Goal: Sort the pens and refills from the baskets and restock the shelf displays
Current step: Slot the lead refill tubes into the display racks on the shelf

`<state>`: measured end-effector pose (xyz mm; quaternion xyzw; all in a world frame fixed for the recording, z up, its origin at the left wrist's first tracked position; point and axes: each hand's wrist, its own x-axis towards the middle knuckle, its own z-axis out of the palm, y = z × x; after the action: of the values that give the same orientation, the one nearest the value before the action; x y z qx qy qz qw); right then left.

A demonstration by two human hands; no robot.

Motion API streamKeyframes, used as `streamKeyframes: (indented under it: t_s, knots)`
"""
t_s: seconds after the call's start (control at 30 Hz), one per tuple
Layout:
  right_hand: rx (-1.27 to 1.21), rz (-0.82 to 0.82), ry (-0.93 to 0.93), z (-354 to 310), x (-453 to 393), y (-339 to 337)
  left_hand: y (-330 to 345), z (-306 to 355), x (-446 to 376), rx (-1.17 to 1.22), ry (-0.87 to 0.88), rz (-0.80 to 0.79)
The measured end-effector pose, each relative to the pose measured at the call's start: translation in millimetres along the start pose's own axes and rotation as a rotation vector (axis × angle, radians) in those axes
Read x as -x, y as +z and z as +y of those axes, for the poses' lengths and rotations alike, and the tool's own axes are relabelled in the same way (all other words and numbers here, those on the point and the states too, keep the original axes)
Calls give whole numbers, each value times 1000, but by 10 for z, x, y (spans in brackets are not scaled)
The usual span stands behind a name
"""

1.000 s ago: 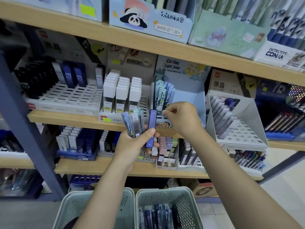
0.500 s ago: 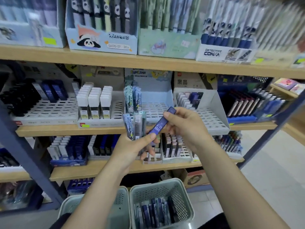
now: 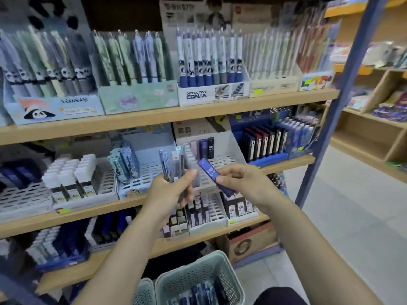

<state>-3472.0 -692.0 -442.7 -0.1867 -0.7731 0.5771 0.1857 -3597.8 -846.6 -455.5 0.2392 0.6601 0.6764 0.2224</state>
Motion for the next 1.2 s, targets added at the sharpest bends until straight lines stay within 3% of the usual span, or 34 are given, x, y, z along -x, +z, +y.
streamKeyframes:
  t_s: [0.1,0.4,0.53,0.8,1.2]
  knots:
    - [-47,143,2,84,-109,-167,17,-13,-22,-61,-87,-45]
    - [-160,273,17,264,-847,-83,-40,-162,-190,22,-123,1]
    - [-201,277,23,308,-1096,-7,-41,-252,-268,40,-122,16]
    - [91,226,-24,512,-1338,56,-19,-295,-378,108,-123,0]
    - [221,198,27,380,-1376,103,-27,-266,-348,132,-112,-34]
